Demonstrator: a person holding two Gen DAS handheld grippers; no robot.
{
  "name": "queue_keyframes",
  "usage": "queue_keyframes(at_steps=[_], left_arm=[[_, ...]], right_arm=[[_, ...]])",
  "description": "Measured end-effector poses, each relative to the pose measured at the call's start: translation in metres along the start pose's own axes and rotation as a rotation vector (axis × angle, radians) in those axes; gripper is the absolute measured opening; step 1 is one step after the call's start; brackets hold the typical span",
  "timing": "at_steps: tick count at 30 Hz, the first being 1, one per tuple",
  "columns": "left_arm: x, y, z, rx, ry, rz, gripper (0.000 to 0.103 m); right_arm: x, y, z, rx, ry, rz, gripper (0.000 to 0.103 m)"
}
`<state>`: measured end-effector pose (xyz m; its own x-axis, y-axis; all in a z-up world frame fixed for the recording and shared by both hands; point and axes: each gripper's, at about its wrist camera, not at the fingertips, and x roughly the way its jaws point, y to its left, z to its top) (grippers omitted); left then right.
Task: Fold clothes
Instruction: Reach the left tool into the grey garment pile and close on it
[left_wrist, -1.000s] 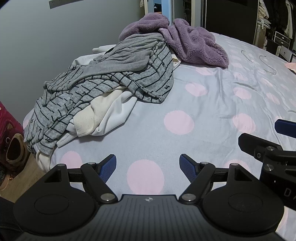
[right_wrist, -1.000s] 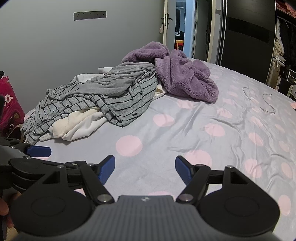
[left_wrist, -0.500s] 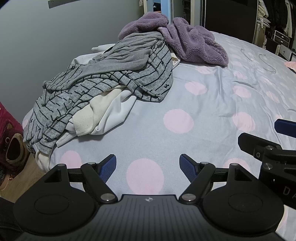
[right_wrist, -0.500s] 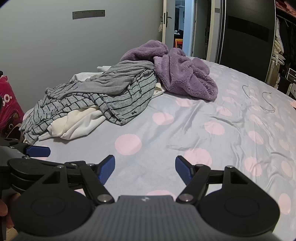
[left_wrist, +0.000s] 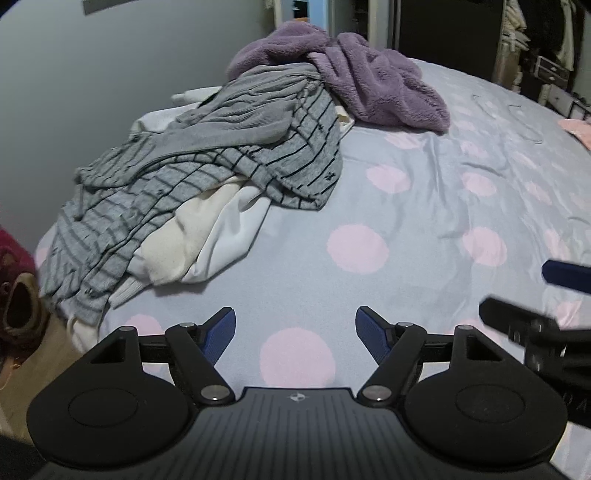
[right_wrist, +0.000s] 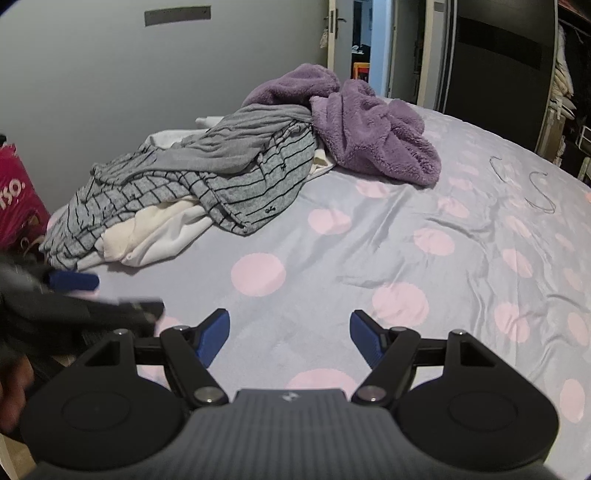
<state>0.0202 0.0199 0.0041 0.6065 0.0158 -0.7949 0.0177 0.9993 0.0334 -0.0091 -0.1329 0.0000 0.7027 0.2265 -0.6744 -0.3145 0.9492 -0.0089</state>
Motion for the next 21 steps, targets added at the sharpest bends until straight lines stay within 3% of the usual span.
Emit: queue_keyframes(at_steps=[4, 8, 15, 21], left_arm=[[0.012, 0.007, 0.024, 0.099, 0.012, -0.038, 0.070], [0.037, 0.009, 0.053, 0.235, -0.049, -0.038, 0.070], [0.102, 0.023, 0.116, 0.263, -0.219, 0.019, 0.070], [0.164, 0.030, 0.153, 0.258, -0.227, 0.056, 0.070]], right_arm=[[0.006, -0.006, 0.007, -0.035, 0.027, 0.003, 0.074], [0.012, -0.017, 0.013, -0.049, 0.033, -0.011, 0.074], [0.028, -0.048, 0.005, -0.002, 0.083, -0.043, 0.074], [0.037, -0.067, -0.002, 0.055, 0.113, -0.045, 0.074]])
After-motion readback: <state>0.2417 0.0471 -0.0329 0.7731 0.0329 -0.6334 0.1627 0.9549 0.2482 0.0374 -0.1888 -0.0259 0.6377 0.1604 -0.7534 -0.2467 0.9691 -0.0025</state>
